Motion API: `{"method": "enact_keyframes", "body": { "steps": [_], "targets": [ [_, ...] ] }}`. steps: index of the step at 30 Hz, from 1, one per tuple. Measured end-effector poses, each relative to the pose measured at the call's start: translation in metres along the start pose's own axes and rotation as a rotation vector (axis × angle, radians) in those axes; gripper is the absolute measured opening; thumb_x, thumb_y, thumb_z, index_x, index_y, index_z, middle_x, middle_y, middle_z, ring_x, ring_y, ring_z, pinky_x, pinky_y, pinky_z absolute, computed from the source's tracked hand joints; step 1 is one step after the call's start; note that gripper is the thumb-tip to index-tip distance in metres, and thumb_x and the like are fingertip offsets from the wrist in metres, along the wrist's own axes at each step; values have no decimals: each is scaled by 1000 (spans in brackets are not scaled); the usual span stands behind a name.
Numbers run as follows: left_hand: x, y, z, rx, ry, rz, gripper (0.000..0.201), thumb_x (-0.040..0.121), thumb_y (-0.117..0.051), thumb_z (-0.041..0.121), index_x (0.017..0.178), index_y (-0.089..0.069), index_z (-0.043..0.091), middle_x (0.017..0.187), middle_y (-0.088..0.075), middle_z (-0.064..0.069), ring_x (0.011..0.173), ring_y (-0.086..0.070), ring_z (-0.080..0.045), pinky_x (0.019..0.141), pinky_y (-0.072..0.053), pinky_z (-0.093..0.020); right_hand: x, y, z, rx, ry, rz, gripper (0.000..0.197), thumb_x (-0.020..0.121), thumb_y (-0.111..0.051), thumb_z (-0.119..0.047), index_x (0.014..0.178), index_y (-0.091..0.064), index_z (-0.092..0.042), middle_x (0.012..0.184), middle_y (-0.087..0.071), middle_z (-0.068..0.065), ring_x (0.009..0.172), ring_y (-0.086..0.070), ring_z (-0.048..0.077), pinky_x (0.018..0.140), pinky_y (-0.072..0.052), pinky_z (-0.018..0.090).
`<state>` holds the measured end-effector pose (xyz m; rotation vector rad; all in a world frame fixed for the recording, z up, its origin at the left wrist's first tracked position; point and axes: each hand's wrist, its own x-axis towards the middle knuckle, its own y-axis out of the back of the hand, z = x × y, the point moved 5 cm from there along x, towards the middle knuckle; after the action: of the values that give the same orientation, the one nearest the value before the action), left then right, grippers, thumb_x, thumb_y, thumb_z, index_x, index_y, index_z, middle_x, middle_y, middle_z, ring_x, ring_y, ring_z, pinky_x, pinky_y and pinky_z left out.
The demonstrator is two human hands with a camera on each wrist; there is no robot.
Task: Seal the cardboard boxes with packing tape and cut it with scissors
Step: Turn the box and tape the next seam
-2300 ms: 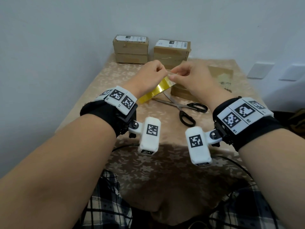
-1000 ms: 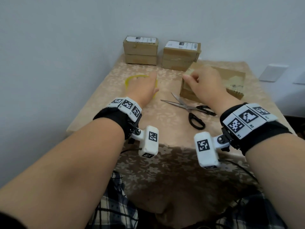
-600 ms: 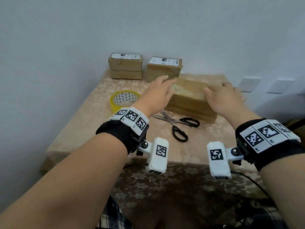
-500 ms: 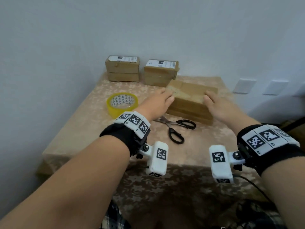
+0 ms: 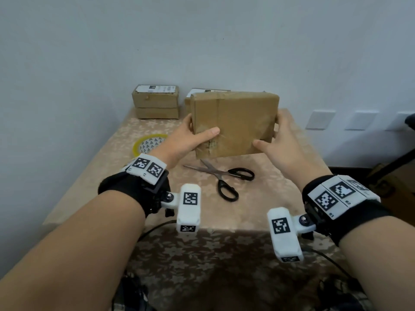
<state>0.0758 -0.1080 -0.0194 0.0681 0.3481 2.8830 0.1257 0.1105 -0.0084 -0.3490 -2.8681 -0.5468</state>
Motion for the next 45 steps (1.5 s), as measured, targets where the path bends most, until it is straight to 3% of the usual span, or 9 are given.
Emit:
{"method": "enact_keyframes", "body": {
  "steps": [4, 9, 16, 20, 25, 28, 31, 37, 45],
  "targets": [
    [-8, 29, 7, -15, -86, 184, 74, 72, -79, 36, 129, -38, 14, 112, -56, 10, 100, -58, -2, 80, -52, -18, -13, -25, -11, -144, -51, -131, 75, 85, -70, -10, 146, -26, -15, 121, -48, -5, 117, -51, 15, 98, -42, 27],
    [-14, 49, 0, 25, -160, 300, 86, 59, -82, 48, 122, -31, 23, 126, -52, 4, 117, -54, -13, 99, -47, -42, -34, -80, 6, -902, -109, -709, 80, 73, -67, -65, 135, -45, -20, 130, -41, 8, 120, -40, 28, 94, -39, 36],
    [-14, 48, -6, 64, -242, 175, 77, 73, -79, 6, 125, -24, 22, 124, -48, 5, 114, -50, -7, 91, -46, -19, -1, -56, 20, -1021, -69, -304, 20, 88, -58, -25, 102, -64, -11, 99, -64, 11, 85, -61, 28, 74, -53, 35],
    [-17, 45, -5, 243, -233, 85, 81, 71, -81, 12, 129, -24, 16, 126, -47, 2, 115, -49, -10, 90, -45, -17, 8, -22, 39, -1057, -163, -128, 20, 89, -53, -18, 104, -62, -8, 100, -65, 14, 86, -60, 32, 76, -53, 38],
    [-19, 34, -3, 513, -147, 29, 85, 70, -82, 31, 131, -25, 14, 122, -44, 4, 114, -49, -16, 89, -43, -29, 12, -11, 9, -224, 0, 143, 51, 93, -47, -7, 142, -38, -20, 125, -52, 5, 100, -57, 15, 85, -45, 20],
    [-19, 28, 3, 426, -114, 13, 92, 69, -81, 40, 133, -21, 11, 134, -43, 0, 121, -46, -15, 99, -42, -31, 12, -23, -17, 175, 46, 48, 58, 87, -39, 0, 137, -46, -29, 130, -49, -8, 119, -49, 8, 106, -41, 30],
    [-21, 22, 6, 263, -140, -57, 115, 61, -76, 62, 144, -2, 29, 151, -26, 0, 136, -32, -13, 111, -34, -37, 13, -27, -25, 47, 41, -1, 40, 98, -38, -25, 136, -51, -27, 135, -46, -6, 128, -38, 8, 113, -25, 28],
    [-31, 21, 9, 338, -245, -82, 93, 65, -73, 58, 140, -26, 32, 136, -39, 2, 121, -46, -14, 104, -42, -38, 10, -27, -25, -281, 46, -92, 44, 91, -53, -51, 131, -47, -33, 122, -34, 3, 103, -42, 14, 67, -31, 5],
    [-29, 25, 17, 549, -267, 42, 81, 66, -72, 61, 131, -38, 26, 118, -50, 5, 104, -50, -12, 87, -44, -29, 14, -27, -31, -367, 59, -41, 43, 91, -56, -47, 125, -48, -23, 126, -42, 7, 100, -47, 18, 71, -38, 21]
  ]
}}
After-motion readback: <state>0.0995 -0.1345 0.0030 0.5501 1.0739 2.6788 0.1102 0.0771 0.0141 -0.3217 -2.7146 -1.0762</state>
